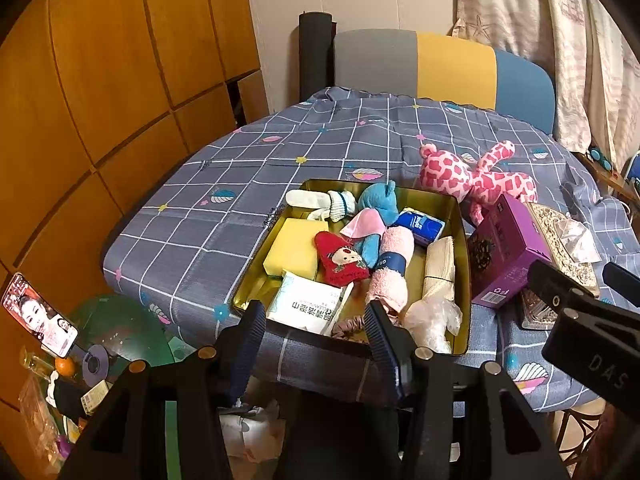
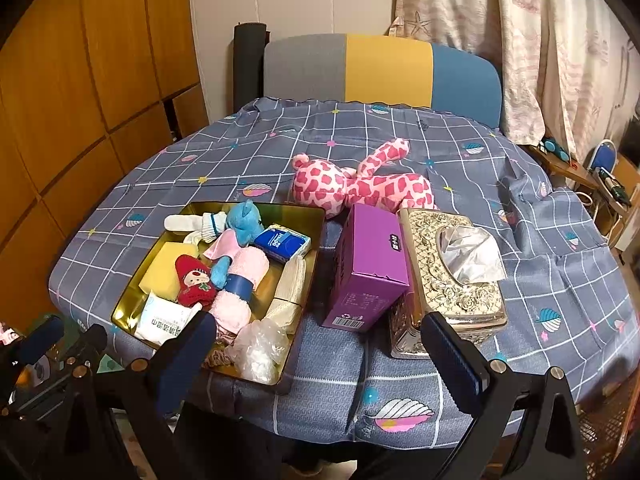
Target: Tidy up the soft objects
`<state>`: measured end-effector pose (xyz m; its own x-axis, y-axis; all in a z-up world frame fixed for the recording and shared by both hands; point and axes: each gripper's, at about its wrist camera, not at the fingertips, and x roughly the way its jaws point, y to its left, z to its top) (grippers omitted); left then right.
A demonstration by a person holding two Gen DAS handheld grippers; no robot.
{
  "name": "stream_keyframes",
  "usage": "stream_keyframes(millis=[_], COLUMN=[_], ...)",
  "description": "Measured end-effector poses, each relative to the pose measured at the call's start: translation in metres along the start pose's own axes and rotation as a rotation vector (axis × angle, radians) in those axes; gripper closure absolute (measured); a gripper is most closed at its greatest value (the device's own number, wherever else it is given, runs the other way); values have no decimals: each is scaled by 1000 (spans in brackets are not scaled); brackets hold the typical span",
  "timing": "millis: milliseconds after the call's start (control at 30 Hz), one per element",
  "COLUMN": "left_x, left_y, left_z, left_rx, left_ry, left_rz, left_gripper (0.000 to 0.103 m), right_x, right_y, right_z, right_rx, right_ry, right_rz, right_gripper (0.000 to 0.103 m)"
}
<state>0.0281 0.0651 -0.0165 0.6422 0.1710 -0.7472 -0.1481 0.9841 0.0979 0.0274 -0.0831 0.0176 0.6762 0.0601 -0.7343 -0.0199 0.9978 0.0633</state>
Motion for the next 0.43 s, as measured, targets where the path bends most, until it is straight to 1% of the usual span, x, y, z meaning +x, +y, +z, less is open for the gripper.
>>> stream_keyframes(millis=[433], left_x=[3], left_y=[-4], left_z=[1], left_rx=[-10], left_ry=[1], left_rz=[-15], left_gripper=[51], right_x=[5], right_y=[-6], right_z=[1], right_rx=[8], right_ry=[17], right_rz=[5], right_gripper=[0])
